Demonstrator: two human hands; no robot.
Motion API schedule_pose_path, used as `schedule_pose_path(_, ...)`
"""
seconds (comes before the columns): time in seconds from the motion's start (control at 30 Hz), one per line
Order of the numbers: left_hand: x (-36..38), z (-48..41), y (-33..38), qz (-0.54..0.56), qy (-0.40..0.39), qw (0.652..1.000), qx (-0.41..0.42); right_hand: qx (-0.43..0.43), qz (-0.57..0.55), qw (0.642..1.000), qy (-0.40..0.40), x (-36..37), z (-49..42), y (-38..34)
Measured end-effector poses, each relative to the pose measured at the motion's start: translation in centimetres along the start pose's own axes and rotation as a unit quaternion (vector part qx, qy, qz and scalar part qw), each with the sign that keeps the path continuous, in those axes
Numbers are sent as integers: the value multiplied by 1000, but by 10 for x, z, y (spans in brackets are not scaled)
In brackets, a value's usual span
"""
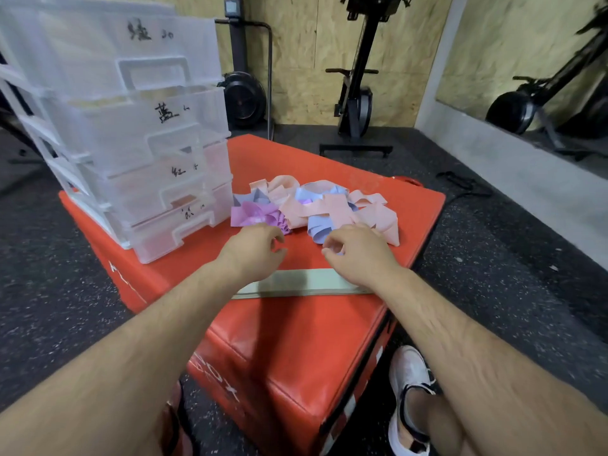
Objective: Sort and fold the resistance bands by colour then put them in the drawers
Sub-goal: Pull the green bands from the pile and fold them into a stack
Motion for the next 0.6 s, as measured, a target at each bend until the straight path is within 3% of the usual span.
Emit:
schedule_pose_path(0.2, 31, -40, 7, 0, -45, 999, 12, 79, 8, 993, -87, 11, -42, 23)
schedule_pose_path(0.37, 47, -84, 16, 9, -38, 999, 16, 129, 35, 972, -195, 39, -74, 57)
schedule_pose_path(0.5, 65, -116, 15, 10, -54, 998, -18, 121, -18, 984, -128, 57, -93, 76)
schedule_pose_path(0.6, 75, -131, 6, 43, -14, 998, -34, 192, -137, 971, -35, 47, -105, 99)
Point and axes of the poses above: each hand's wrist, its own z-axis away from the middle knuckle, its own x-axis out of the palm, y = z × x, the point moved 3 cm from there along -z, towards the middle knuckle, and after that the axes turned 15 degrees about z, right-handed, at the moved point
